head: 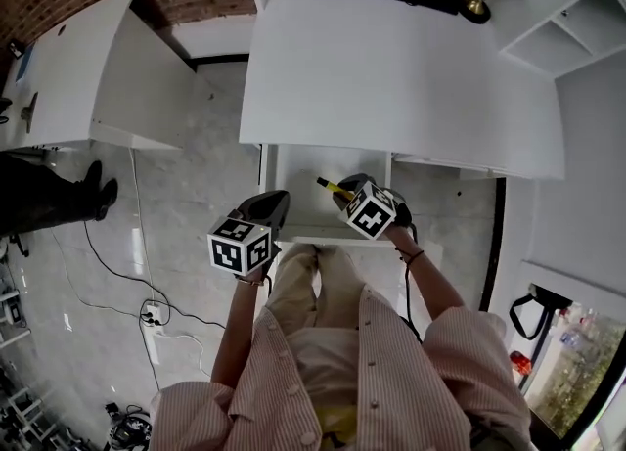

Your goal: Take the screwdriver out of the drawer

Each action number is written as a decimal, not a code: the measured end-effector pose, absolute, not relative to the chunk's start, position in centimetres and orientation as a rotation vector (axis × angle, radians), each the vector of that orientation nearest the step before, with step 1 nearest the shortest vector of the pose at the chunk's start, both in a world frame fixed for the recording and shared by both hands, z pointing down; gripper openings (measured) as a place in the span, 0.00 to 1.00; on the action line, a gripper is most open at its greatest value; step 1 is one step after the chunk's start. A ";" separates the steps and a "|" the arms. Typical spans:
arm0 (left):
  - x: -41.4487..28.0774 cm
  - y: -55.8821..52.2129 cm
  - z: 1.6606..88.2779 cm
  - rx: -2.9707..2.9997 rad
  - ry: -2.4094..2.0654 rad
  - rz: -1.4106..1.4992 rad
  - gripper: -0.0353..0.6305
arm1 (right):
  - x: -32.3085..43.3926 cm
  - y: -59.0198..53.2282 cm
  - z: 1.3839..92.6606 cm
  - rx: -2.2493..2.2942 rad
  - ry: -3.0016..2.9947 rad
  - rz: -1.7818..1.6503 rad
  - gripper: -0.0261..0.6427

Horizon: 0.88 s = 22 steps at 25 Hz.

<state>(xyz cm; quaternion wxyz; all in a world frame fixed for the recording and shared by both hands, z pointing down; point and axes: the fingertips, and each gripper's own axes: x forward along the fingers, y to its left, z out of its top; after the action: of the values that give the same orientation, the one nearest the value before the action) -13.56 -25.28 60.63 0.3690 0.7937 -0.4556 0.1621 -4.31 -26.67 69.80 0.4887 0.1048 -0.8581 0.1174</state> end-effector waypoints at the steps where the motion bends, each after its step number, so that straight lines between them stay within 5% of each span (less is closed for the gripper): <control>1: -13.6 -25.3 60.1 2.052 -1.174 0.410 0.05 | -4.3 -26.6 69.0 0.262 -2.098 0.278 0.16; 22: -15.0 -26.4 49.0 2.245 -1.366 0.239 0.05 | -3.2 -27.9 53.3 0.532 -2.496 0.238 0.16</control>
<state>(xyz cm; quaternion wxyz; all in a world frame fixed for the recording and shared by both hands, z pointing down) -14.99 -26.40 48.98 0.2485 0.8241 -0.5014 0.0877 -3.24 -27.93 53.26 0.2851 0.1990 -0.9334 0.0891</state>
